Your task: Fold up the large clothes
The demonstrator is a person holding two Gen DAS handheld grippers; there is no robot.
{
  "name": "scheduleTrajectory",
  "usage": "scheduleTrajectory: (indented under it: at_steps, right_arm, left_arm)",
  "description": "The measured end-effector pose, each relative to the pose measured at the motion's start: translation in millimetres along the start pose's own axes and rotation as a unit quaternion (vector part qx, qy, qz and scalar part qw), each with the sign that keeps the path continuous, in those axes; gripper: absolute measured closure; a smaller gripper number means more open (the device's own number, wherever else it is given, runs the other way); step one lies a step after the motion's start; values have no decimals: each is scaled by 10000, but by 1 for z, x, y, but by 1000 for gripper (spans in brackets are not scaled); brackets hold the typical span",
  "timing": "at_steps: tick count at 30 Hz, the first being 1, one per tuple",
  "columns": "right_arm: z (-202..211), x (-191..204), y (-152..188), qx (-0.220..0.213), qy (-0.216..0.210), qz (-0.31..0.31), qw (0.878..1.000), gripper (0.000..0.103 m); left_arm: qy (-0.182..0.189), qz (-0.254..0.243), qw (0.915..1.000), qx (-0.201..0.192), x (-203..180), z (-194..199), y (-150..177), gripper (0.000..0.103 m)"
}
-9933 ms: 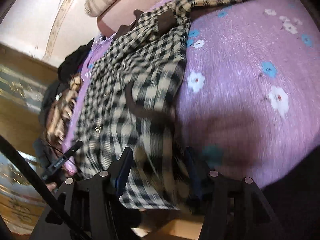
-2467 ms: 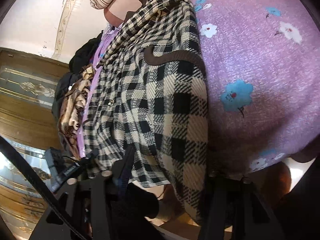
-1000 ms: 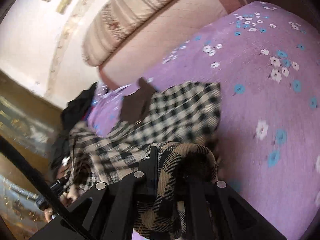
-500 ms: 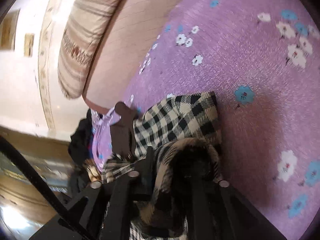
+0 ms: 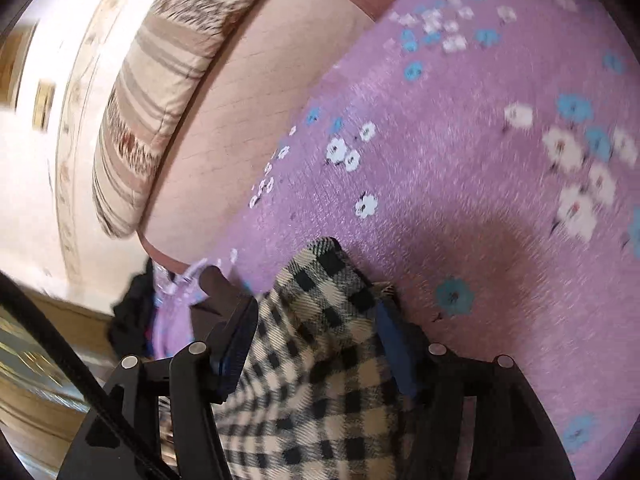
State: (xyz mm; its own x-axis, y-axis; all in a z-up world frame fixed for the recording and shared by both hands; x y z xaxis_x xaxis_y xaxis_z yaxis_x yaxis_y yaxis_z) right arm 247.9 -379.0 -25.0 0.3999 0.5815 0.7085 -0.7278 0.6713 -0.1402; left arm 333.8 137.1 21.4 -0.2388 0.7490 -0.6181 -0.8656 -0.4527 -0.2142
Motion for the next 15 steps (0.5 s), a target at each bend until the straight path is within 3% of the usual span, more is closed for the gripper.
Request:
scheduleTrajectory:
  at_steps: [8, 15]
  right_arm:
    - [19, 16, 42, 88, 647, 1003, 9928, 37]
    - [7, 43, 50, 187, 940, 1564, 9830, 35]
  left_arm:
    - [-388, -500, 9980, 23, 13, 17, 20, 36]
    - [-103, -572, 9979, -281, 3, 41, 14, 28]
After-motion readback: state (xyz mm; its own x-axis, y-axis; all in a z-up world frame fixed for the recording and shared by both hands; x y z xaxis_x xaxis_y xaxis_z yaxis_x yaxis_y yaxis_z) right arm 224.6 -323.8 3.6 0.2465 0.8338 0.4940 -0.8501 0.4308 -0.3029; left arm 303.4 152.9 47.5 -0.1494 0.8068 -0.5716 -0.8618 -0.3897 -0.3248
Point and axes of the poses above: each gripper's, at about its wrist camera, not at the fingertips, and z roughly against the way its jaws point, x to its left, y to its underside, the point moved 7 cm from there along -z, roughly the way its jaws point, and after that the axes turned 12 degrees about x, right-handed, at the moved point
